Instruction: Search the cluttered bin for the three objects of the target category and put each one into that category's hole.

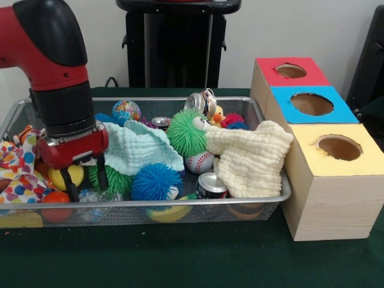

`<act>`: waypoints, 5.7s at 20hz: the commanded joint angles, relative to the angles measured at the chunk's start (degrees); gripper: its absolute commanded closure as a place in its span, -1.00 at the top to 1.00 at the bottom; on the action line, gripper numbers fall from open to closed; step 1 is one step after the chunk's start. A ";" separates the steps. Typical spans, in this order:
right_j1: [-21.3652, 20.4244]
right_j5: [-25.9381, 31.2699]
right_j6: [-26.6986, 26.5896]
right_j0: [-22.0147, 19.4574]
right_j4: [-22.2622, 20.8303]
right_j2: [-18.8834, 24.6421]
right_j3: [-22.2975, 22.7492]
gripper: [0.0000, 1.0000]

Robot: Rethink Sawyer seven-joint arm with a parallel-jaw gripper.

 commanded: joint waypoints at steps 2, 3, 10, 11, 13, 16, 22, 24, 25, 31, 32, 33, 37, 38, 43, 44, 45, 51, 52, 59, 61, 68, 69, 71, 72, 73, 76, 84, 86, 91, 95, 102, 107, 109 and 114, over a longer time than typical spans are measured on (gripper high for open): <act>0.33 -2.66 4.06 1.17 -1.50 -1.17 1.94 1.00; -0.32 -3.20 5.32 2.35 -2.29 -2.52 1.83 1.00; -2.04 -5.80 8.75 6.32 -3.06 -6.97 2.08 1.00; -2.17 -6.29 8.94 6.65 -2.96 -7.39 2.23 1.00; -2.60 -7.02 9.41 7.33 -2.82 -8.59 2.50 1.00; -3.19 -7.81 10.53 9.40 -2.64 -10.71 2.20 1.00; -3.84 -10.38 11.57 11.14 -1.53 -12.87 3.36 1.00; -3.96 -11.28 11.69 11.18 -1.29 -13.23 3.90 1.00; -4.03 -11.87 11.76 11.28 -1.28 -13.50 4.12 1.00; -3.94 -12.98 11.70 11.80 -0.11 -14.58 4.49 1.00; -4.30 -13.10 11.96 12.18 -0.12 -15.21 4.86 1.00; -4.39 -13.28 12.05 12.21 0.08 -15.28 5.06 1.00; -5.28 -13.76 12.87 12.94 1.10 -15.82 5.91 1.00; -5.41 -13.77 13.15 13.19 1.57 -15.81 5.98 1.00; -5.74 -14.09 14.80 15.81 2.67 -17.96 5.35 1.00; -5.76 -14.34 15.25 16.34 2.87 -18.50 5.42 1.00; -5.78 -14.58 15.69 16.86 3.06 -19.05 5.50 1.00; -5.39 -16.48 16.02 18.12 3.96 -20.66 5.72 1.00; -5.28 -16.88 15.88 17.95 4.21 -20.56 5.89 1.00; -4.10 -18.75 15.26 18.13 5.34 -21.27 5.79 1.00; -3.57 -19.18 14.80 17.57 5.67 -20.82 5.86 1.00; 3.08 -23.19 12.46 15.67 4.11 -20.23 2.85 1.00; 3.24 -23.33 12.18 15.56 3.95 -20.25 2.75 1.00; 3.29 -23.83 12.40 16.58 3.87 -21.65 2.27 1.00; 3.58 -24.28 12.82 17.67 3.98 -22.77 1.54 1.00; 4.08 -25.22 13.17 18.42 3.92 -23.72 0.99 1.00; 5.18 -26.83 13.52 19.86 4.50 -25.48 -0.07 1.00; 3.23 -26.91 13.40 20.00 6.34 -25.53 2.03 1.00; 2.92 -27.42 13.53 20.08 6.43 -25.76 2.44 1.00; 3.19 -29.46 13.77 19.70 6.57 -25.69 3.15 1.00; 3.29 -28.85 13.09 19.05 6.51 -25.04 3.11 1.00; 2.79 -28.80 12.35 17.47 5.69 -24.11 3.94 1.00; -2.04 -21.89 9.07 13.96 6.08 -21.37 7.43 1.00; -3.14 -19.37 7.27 12.21 6.29 -19.72 8.06 1.00; -5.18 -15.21 4.31 9.13 6.41 -17.31 9.33 1.00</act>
